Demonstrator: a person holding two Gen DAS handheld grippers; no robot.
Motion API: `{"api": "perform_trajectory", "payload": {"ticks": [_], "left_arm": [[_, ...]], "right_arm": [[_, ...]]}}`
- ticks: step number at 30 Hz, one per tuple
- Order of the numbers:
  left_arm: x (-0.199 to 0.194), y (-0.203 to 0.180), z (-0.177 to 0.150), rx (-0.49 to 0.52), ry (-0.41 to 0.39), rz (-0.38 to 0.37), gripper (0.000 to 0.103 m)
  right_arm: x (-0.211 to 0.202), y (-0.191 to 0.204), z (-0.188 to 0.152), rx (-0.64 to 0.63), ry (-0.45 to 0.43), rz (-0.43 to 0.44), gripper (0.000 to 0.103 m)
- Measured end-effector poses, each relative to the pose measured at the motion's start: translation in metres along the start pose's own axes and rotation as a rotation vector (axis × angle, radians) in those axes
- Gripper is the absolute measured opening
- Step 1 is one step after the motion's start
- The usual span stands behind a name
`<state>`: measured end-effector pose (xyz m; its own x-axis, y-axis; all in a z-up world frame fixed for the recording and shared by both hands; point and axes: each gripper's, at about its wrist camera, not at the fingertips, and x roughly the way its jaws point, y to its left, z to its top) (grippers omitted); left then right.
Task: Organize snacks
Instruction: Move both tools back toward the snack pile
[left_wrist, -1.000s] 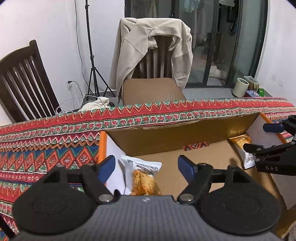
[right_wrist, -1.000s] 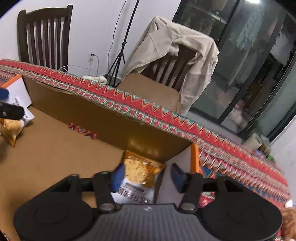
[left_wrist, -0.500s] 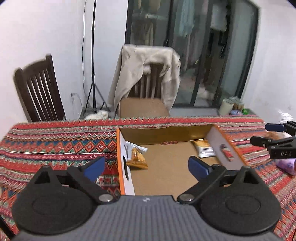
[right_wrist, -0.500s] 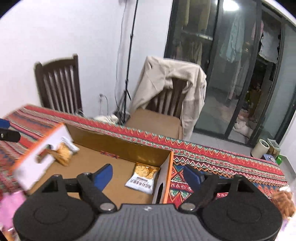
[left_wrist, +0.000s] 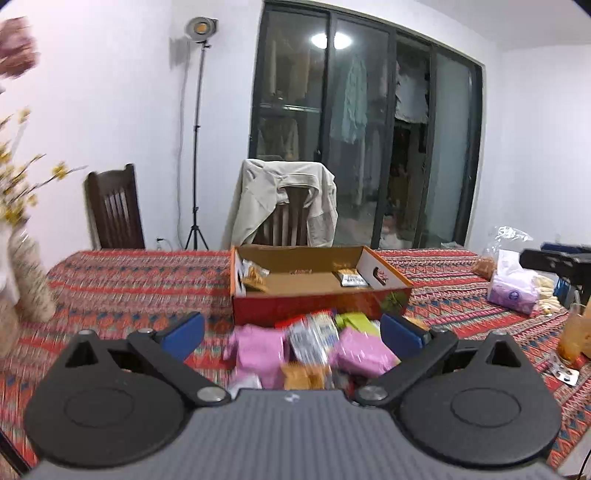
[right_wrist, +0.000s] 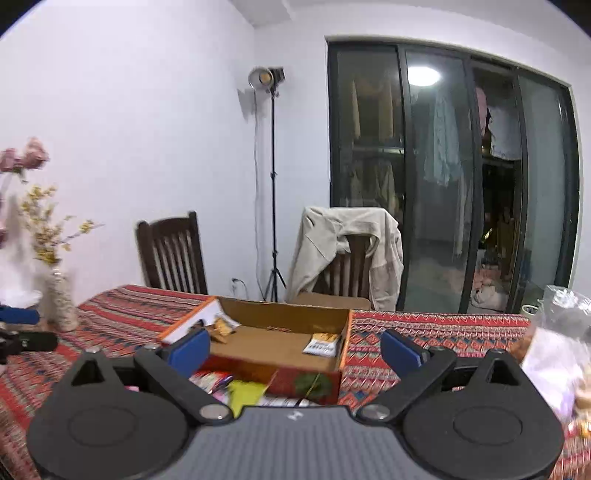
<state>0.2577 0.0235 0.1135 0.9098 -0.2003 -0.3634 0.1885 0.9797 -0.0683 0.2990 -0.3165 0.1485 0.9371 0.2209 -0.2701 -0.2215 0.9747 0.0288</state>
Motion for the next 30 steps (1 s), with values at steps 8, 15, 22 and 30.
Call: {"api": "perform_trajectory", "payload": {"ticks": [8, 15, 22, 30], "left_arm": [[-0.063, -0.014, -0.074, -0.005, 0.025, 0.123, 0.103], [-0.071, -0.022, -0.115, 0.013, 0.107, 0.139, 0.103], [-0.071, -0.019, -0.129, 0.006, 0.120, 0.140, 0.103], [-0.062, -0.015, -0.126, 0.002, 0.134, 0.145, 0.103]], "right_arm": [[-0.088, 0.037, -0.083, 0.021, -0.027, -0.028, 0.103], [-0.108, 0.074, -0.145, 0.027, 0.026, -0.025, 0.103], [-0.118, 0.087, -0.156, 0.005, 0.039, -0.017, 0.103], [-0.112, 0.081, -0.155, 0.026, 0.052, -0.027, 0.103]]}}
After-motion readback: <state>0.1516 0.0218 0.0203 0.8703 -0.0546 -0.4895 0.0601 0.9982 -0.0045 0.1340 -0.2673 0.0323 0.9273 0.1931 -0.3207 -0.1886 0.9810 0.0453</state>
